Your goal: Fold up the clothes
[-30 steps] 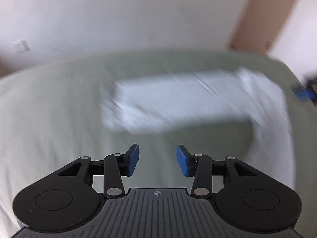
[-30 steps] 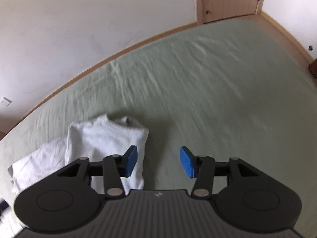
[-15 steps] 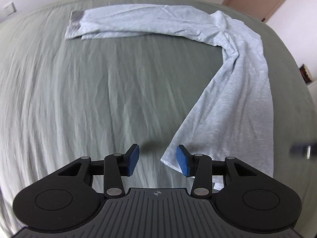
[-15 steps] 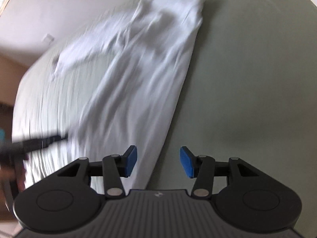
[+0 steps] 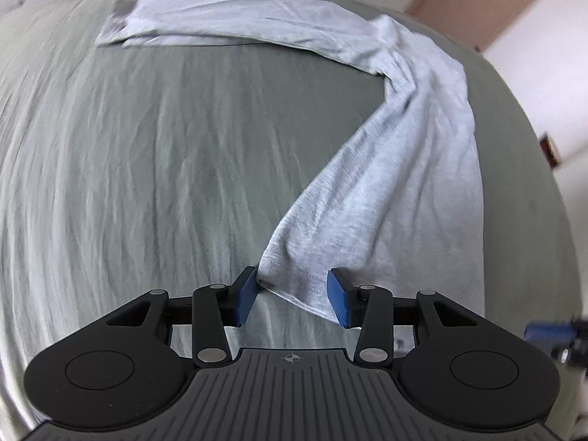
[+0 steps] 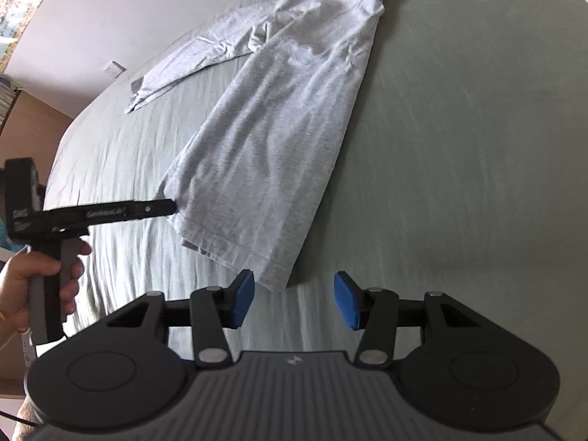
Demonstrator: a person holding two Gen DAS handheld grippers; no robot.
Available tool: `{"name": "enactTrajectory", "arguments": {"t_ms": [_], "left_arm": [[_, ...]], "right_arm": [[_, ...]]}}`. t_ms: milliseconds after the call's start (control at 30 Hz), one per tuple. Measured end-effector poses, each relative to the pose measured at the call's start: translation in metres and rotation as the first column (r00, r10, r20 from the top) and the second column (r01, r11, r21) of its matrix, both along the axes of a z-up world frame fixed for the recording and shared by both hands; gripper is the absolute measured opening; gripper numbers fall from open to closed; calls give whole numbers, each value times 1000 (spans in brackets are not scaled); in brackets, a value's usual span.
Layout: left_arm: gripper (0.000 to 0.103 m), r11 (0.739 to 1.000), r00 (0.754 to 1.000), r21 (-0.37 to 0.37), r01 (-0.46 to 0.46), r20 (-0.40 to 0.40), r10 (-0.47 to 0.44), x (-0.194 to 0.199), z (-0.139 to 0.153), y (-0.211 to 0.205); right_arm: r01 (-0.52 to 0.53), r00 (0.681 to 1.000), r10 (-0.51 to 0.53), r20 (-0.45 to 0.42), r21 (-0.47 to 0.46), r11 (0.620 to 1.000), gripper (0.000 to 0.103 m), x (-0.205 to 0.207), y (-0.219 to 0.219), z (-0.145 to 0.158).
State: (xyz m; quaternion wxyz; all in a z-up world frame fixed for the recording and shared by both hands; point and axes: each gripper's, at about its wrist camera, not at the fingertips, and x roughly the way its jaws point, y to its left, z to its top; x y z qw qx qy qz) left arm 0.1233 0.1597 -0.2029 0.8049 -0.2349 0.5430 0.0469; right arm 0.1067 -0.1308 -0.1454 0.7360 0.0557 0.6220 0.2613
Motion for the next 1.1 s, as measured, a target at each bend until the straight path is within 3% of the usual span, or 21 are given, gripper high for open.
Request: {"name": "enactTrajectory", "arguments": {"t_ms": [133, 200, 467, 600, 767, 933, 1100], "left_arm": [[21, 1000, 1000, -18, -16, -9, 16, 3, 2, 1], [5, 999, 1000, -29, -22, -16, 22, 4, 4, 0], [5, 988, 998, -154, 32, 62, -22, 8, 57, -30], [5, 977, 988, -186, 109, 130, -85, 17, 91, -54], [5, 968, 977, -202, 152, 176, -117, 19, 112, -71], [5, 963, 971, -213, 163, 206, -119, 17, 120, -82], [5, 965, 965, -200, 169, 232, -121, 17, 129, -91]], "right_arm": [[-34, 998, 35, 43, -19, 999, 52, -14, 3, 1], [-82, 994, 85, 74, -49, 995, 52, -23, 13, 0], [-254, 936, 282, 212, -151, 955, 52, -47, 46, 0], [-297, 899, 343, 273, -197, 935, 52, -56, 58, 1], [-339, 843, 407, 351, -240, 910, 52, -68, 78, 4], [-306, 835, 374, 404, -225, 925, 52, -69, 93, 4], [-268, 823, 372, 429, -285, 920, 52, -68, 108, -11]]}}
